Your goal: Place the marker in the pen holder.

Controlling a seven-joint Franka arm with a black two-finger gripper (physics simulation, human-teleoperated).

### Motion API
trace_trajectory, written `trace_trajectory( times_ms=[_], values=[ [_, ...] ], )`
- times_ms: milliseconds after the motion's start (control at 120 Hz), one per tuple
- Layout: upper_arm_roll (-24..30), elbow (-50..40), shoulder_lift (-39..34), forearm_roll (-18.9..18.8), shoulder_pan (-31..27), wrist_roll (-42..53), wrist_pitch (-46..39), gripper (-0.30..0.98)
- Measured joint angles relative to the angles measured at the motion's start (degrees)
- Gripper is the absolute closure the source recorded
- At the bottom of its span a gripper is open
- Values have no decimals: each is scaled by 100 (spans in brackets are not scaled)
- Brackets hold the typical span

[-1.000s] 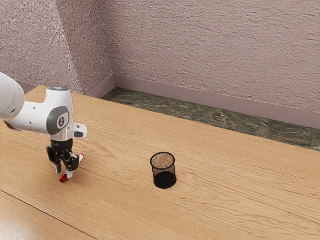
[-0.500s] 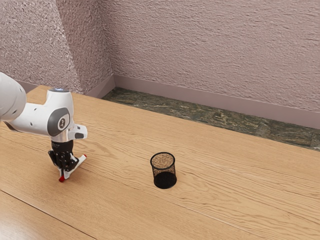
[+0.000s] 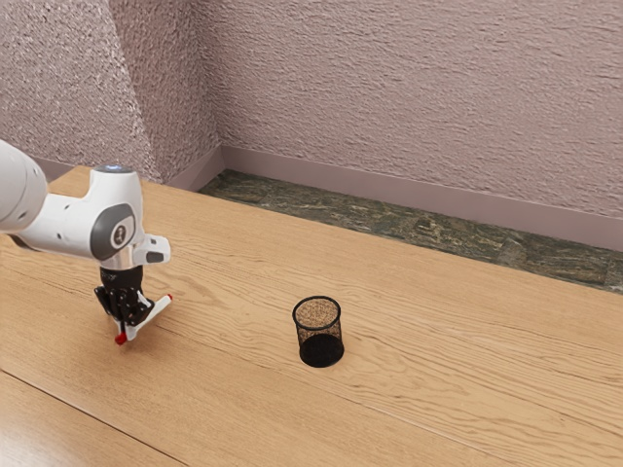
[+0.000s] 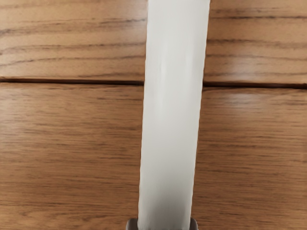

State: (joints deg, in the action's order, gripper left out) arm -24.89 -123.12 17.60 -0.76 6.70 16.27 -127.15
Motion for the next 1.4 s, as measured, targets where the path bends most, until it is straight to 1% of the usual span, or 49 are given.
trace_trajectory(
  times_ms=[233,483,567,633,717,800,850,883,917,1000,1042,1158,1308,1400],
  values=[
    [0,32,-567,-21,130,-44,89,76],
    [29,152,-1430,-121,374,-58,476,76],
    [97,342,-1676,-132,455,-57,744,76],
    [226,660,-1814,-139,452,-55,1026,76],
    [493,1105,-1855,-136,334,-48,1377,76],
    [918,1633,-1726,-115,66,-38,1674,75],
    [1271,2003,-1471,-89,-187,-30,1806,75],
    [1475,2229,-1287,-73,-199,-25,1879,75],
    [1678,2428,-1113,-49,24,-20,1941,75],
    [2104,2911,-701,6,1014,-5,2088,75],
    [2191,3042,-550,56,1235,2,2145,75],
    [2336,3345,-211,137,1337,21,2254,74],
    [2320,3476,155,154,1289,44,2328,74],
    [2283,3483,244,138,1186,58,2358,74]
  ],
)
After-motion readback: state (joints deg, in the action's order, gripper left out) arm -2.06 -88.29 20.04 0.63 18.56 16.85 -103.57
